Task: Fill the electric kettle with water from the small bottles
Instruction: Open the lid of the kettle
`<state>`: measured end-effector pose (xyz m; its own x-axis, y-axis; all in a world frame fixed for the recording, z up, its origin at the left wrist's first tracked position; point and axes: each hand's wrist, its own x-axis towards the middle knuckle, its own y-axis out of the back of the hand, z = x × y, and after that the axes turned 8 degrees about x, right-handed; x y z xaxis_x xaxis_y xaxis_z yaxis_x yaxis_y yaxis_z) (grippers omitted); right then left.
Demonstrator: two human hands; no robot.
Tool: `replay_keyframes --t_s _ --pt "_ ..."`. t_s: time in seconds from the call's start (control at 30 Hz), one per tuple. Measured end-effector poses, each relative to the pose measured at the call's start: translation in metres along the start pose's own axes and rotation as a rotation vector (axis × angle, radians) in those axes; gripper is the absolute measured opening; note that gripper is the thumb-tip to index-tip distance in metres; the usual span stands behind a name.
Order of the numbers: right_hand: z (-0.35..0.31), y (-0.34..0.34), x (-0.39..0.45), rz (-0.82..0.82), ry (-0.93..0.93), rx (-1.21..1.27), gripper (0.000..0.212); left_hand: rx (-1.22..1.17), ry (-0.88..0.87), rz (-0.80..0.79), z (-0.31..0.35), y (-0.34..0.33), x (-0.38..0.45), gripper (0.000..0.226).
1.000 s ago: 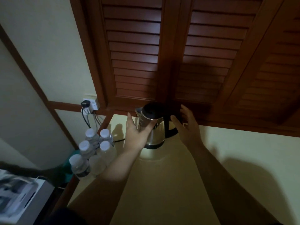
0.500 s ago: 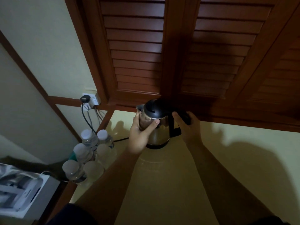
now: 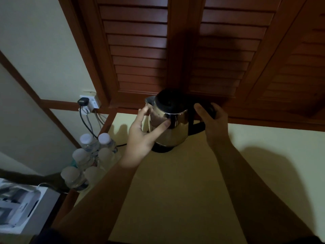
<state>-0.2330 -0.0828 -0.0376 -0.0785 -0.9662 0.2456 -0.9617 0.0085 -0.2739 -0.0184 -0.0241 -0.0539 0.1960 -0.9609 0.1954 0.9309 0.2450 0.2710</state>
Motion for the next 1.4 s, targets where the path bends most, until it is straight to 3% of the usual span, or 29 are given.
replay_keyframes --t_s 0.2,0.27,0.33,0.4,0.47,0.53,0.6,0.7,0.77,0.93,1.03,1.13,1.17,1.27,1.4 --pt "-0.006 0.033 -0.041 0.016 -0.028 -0.102 0.024 0.046 -0.022 -0.044 -0.001 -0.014 -0.044 0.053" --pt "-0.004 0.043 -0.056 0.022 -0.036 -0.124 0.025 0.043 0.01 -0.039 -0.01 -0.019 -0.056 0.06" --pt "0.001 0.052 -0.068 0.016 -0.06 -0.148 0.017 0.057 0.042 -0.036 -0.016 -0.021 -0.069 0.083" --pt "0.007 0.058 -0.078 0.014 -0.077 -0.158 0.021 0.078 0.077 -0.051 -0.022 -0.023 -0.081 0.091" --pt "0.008 0.062 -0.087 0.003 -0.08 -0.136 0.017 0.114 0.082 -0.059 -0.027 -0.024 -0.091 0.08" --pt "0.011 0.064 -0.092 -0.005 -0.082 -0.106 0.028 0.139 0.074 -0.069 -0.028 -0.025 -0.097 0.071" --pt "0.011 0.063 -0.095 0.0 -0.088 -0.102 0.037 0.126 0.077 -0.053 -0.028 -0.027 -0.1 0.077" --pt "0.017 0.062 -0.096 0.0 -0.118 -0.122 0.023 0.134 0.078 -0.03 -0.028 -0.027 -0.102 0.081" --pt "0.023 0.061 -0.096 -0.001 -0.124 -0.125 0.028 0.118 0.096 -0.031 -0.032 -0.026 -0.104 0.079" --pt "0.032 0.059 -0.093 -0.03 -0.092 -0.162 0.074 0.079 0.092 -0.058 -0.04 -0.023 -0.105 0.082" --pt "0.029 0.062 -0.091 -0.052 -0.082 -0.309 0.054 0.093 0.089 -0.078 -0.037 -0.021 -0.101 0.084" --pt "0.015 0.057 -0.094 -0.02 0.094 -0.581 0.045 0.073 0.084 -0.088 -0.042 -0.018 -0.1 0.111" --pt "0.008 0.052 -0.096 -0.063 0.198 -0.695 0.049 0.067 0.087 -0.092 -0.043 -0.018 -0.101 0.117" --pt "-0.012 0.033 -0.095 -0.395 0.408 -0.983 0.059 0.044 0.084 -0.12 -0.043 -0.021 -0.103 0.121" --pt "-0.026 0.025 -0.083 -0.652 0.345 -1.264 0.076 0.021 0.037 -0.126 -0.036 -0.023 -0.099 0.104"
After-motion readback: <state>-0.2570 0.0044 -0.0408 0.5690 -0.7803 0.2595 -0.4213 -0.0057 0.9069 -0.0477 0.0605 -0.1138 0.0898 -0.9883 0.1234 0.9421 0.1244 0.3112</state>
